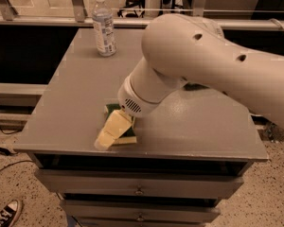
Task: Move sponge near blue plastic bottle
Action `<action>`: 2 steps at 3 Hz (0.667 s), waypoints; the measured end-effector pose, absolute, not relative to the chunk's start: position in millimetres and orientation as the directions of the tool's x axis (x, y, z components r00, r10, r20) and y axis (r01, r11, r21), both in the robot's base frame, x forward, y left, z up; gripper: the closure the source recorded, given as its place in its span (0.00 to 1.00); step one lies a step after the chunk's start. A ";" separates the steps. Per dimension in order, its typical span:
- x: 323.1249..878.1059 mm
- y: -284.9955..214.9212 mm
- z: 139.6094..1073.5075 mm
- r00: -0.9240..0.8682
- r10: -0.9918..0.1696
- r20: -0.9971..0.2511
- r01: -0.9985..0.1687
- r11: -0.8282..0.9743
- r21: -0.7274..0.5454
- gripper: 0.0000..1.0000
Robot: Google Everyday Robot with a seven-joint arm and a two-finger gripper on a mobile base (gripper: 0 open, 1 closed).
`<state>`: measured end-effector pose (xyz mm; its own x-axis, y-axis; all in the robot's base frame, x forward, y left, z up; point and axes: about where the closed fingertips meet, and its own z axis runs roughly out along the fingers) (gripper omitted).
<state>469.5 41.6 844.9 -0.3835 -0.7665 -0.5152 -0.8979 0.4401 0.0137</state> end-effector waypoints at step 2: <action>474.5 54.4 826.0 -0.383 -0.750 -0.539 -0.890 0.455 -0.001 0.23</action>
Offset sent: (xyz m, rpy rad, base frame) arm 0.0088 0.0156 -0.0298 0.0346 -0.0320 -0.0342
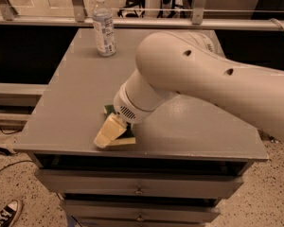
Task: Move sponge near blue plastic bottle
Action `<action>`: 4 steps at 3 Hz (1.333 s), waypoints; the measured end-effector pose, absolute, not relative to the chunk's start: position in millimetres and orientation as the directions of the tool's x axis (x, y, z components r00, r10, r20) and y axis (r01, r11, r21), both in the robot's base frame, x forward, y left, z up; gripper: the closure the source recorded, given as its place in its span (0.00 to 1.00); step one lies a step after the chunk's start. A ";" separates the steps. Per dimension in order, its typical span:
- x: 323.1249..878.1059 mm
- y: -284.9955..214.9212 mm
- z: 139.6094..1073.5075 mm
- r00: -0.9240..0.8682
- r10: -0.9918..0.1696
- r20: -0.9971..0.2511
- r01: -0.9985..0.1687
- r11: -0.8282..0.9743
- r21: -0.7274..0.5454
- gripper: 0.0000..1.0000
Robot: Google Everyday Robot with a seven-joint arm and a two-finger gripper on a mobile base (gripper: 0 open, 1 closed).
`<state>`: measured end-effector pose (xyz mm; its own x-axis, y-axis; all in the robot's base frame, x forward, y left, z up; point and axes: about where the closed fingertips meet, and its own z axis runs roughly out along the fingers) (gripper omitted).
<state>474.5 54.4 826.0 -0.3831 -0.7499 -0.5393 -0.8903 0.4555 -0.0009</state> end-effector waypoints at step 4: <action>513.6 30.9 908.2 -0.283 -0.747 -0.602 -0.863 0.472 -0.180 1.00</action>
Offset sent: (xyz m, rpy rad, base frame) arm 0.0325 -0.0131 0.0600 0.0030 -0.1531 -0.0052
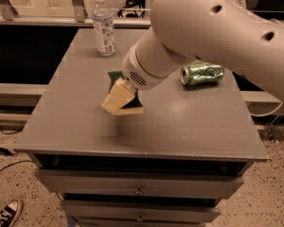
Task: Move sponge near blue plastic bottle
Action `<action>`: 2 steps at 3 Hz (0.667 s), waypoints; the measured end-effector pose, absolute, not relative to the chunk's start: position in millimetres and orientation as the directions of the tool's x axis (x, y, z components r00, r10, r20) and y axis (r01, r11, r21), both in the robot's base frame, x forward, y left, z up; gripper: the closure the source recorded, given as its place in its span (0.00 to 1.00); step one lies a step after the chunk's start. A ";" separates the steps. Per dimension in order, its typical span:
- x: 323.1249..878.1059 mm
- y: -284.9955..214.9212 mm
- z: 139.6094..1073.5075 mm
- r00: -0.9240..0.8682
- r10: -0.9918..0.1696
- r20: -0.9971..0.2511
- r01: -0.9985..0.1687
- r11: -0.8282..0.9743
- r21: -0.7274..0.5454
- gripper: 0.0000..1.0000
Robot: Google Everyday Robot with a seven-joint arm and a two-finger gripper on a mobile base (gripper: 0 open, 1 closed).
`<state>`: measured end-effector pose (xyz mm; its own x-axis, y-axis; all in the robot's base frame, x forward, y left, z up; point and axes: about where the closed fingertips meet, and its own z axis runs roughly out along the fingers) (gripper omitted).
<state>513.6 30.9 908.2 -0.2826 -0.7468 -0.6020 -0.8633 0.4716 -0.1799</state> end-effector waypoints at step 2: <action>624.7 27.1 897.3 -0.277 -0.599 -0.751 -0.753 0.621 -0.217 1.00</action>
Offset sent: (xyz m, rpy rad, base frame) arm 0.1918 -0.0109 -0.0145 0.2942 -0.2669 -0.2446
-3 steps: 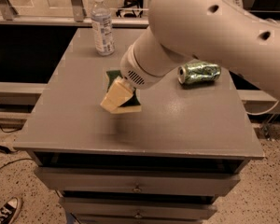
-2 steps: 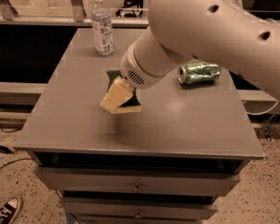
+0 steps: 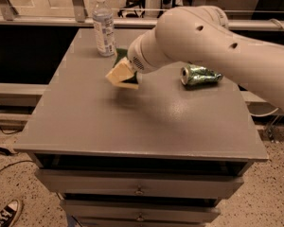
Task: Move sponge near blue plastic bottle
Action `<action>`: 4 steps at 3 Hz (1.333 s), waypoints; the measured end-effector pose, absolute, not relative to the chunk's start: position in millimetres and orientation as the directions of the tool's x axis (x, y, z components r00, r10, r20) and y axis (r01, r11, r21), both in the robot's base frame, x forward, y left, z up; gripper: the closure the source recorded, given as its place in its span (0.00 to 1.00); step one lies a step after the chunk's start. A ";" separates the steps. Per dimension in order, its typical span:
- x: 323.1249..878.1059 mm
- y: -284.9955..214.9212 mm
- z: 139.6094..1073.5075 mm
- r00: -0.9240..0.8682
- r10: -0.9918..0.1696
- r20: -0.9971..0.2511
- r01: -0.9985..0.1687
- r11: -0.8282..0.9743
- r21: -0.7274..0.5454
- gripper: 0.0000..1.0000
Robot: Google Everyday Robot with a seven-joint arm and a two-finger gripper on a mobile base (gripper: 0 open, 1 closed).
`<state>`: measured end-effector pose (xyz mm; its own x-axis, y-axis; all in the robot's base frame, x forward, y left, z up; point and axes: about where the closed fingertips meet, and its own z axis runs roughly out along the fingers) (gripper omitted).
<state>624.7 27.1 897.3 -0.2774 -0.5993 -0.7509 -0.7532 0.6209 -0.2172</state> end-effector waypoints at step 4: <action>774.8 18.7 885.1 -0.275 -0.430 -0.860 -0.616 0.766 -0.186 1.00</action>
Offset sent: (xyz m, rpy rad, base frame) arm 0.1573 -0.0285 -0.0040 0.1158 -0.1437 -0.1809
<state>774.8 18.7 885.1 -0.2748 -0.4298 -0.8601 -0.6158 0.7657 -0.1859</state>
